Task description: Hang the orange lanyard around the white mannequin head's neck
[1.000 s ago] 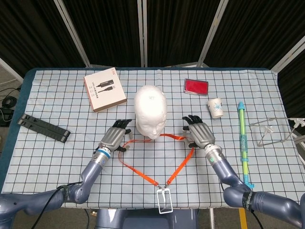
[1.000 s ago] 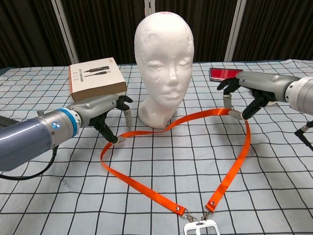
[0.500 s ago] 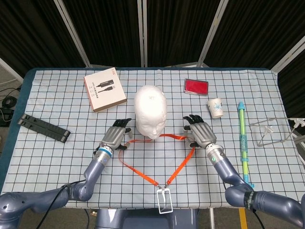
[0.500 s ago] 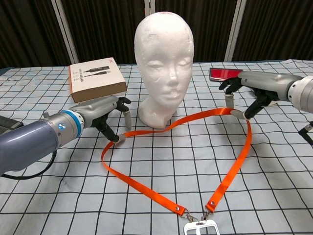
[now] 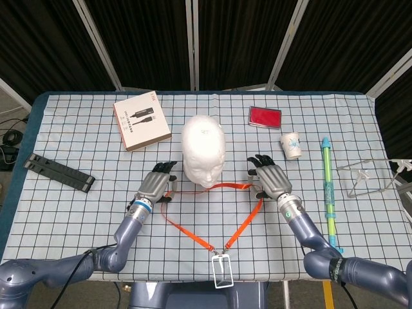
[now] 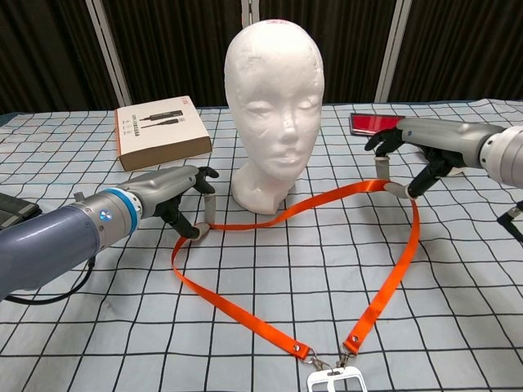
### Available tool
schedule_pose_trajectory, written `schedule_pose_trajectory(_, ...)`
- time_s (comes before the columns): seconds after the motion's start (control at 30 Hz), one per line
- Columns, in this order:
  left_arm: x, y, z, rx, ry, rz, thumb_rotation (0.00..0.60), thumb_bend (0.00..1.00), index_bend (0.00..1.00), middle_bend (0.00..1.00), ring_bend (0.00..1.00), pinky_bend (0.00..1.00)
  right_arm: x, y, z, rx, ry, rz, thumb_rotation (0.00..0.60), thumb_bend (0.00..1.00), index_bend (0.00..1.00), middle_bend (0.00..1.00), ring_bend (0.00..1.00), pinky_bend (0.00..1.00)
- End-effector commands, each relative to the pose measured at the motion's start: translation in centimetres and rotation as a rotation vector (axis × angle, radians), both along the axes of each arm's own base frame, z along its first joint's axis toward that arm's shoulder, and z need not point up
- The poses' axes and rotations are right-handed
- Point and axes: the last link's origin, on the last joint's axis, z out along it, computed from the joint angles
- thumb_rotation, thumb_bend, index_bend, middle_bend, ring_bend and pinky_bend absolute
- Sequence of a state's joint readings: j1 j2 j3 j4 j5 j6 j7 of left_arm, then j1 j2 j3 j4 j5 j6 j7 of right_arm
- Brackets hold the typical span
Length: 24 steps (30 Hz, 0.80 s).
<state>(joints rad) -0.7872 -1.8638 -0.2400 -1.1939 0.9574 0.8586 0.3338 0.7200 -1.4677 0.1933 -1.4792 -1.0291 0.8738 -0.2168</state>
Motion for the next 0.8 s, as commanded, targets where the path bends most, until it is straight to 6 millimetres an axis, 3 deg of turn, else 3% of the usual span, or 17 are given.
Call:
schedule_pose_trajectory(0.03, 0.1, -0.1, 0.0, 0.002, 0.014, -0.008, 0.600, 0.50, 0.67, 0.00, 0.00, 0.00, 0.0, 0.0, 0.0, 0.001, 0.000, 0.000, 0.600, 0.45, 0.76, 0.12, 0.00, 0.00)
schedule_pose_trajectory(0.4, 0.4, -1.3, 1.3, 0.029, 0.004, -0.065, 0.600, 0.50, 0.69, 0.00, 0.00, 0.00, 0.1, 0.9, 0.6, 0.008, -0.009, 0.033, 0.600, 0.45, 0.77, 0.12, 0.00, 0.00)
schedule_pose_trajectory(0.8, -1.7, -5.9, 7.7, 0.151, -0.111, -0.176, 0.600, 0.50, 0.72, 0.00, 0.00, 0.00, 0.7, 3.3, 3.9, -0.057, -0.019, 0.327, 0.600, 0.45, 0.77, 0.15, 0.00, 0.00)
